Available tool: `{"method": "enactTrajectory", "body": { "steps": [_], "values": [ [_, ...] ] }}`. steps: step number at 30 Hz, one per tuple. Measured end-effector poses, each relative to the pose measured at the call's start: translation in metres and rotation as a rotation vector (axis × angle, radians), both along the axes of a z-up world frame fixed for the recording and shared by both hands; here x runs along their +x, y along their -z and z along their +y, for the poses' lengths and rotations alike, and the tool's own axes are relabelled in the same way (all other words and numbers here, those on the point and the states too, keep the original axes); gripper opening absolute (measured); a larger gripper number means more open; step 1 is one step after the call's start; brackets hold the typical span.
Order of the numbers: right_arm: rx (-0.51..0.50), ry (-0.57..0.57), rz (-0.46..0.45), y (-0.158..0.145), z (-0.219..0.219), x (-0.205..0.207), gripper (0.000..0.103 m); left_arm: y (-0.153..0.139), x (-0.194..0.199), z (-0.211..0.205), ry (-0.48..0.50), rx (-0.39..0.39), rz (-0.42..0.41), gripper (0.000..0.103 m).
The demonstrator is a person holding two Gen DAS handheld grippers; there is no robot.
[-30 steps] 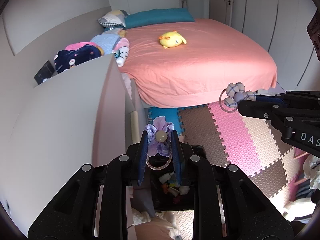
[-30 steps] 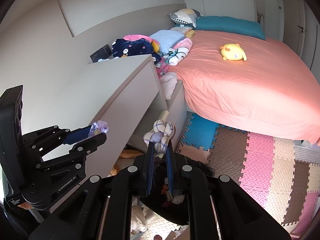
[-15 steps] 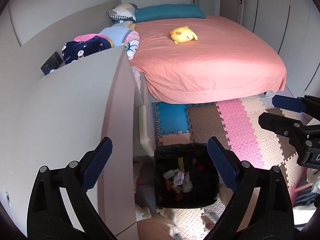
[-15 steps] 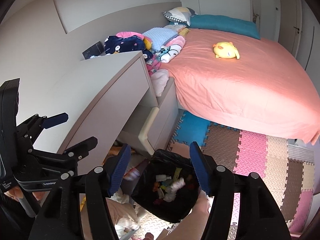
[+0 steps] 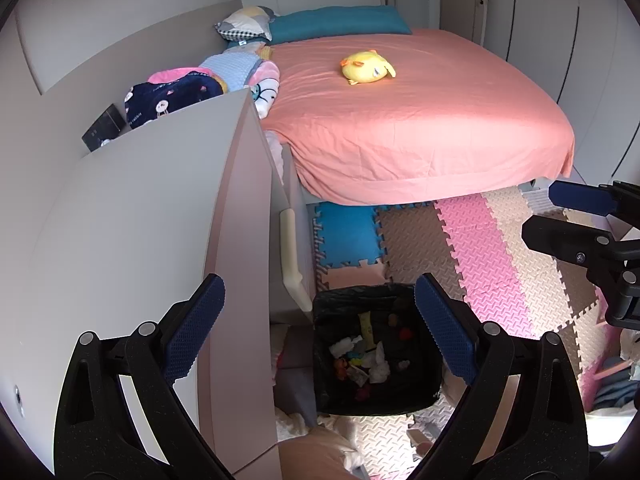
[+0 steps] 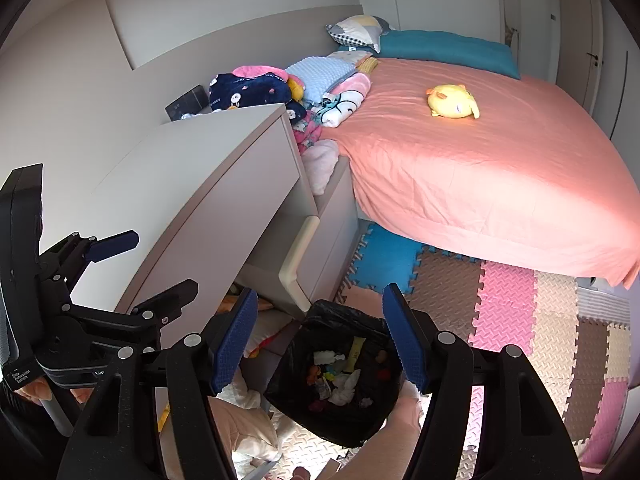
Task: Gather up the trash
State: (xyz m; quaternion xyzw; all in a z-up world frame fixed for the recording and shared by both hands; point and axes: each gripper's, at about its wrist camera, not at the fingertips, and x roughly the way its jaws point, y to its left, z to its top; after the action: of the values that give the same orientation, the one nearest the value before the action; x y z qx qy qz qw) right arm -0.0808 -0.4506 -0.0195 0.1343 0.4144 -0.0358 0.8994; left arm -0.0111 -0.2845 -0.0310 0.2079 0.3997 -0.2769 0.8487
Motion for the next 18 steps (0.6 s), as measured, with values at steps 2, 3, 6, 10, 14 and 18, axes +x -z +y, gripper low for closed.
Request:
{"method": "enactTrajectory", "body": {
  "steps": [2, 3, 6, 10, 14, 18],
  "values": [
    [0.0, -0.001, 0.001, 0.0005, 0.0008, -0.0001, 0.066, 0.0, 0.0009, 0.0014, -0.005, -0.006, 0.006, 0.093],
    [0.0, -0.001, 0.001, 0.0006, 0.0009, -0.0001, 0.066, 0.0002, 0.001, 0.0018, -0.006, -0.008, 0.008, 0.093],
    [0.0, -0.001, 0.001, 0.0006, 0.0011, -0.0001, 0.066, 0.0004, 0.0019, 0.0023, -0.008, -0.008, 0.009, 0.093],
    [0.003, -0.003, 0.0, 0.0015, 0.002, -0.0003, 0.066, 0.0004, 0.0017, 0.0023, -0.006, -0.009, 0.008, 0.093],
    [0.002, -0.001, 0.002, 0.002, 0.0026, -0.0011, 0.066, 0.0004, 0.0028, 0.0027, -0.008, -0.009, 0.008, 0.093],
    [0.002, -0.002, 0.003, 0.0019, 0.0022, -0.0006, 0.066, 0.0005, 0.003, 0.0039, -0.011, -0.013, 0.013, 0.093]
  ]
}}
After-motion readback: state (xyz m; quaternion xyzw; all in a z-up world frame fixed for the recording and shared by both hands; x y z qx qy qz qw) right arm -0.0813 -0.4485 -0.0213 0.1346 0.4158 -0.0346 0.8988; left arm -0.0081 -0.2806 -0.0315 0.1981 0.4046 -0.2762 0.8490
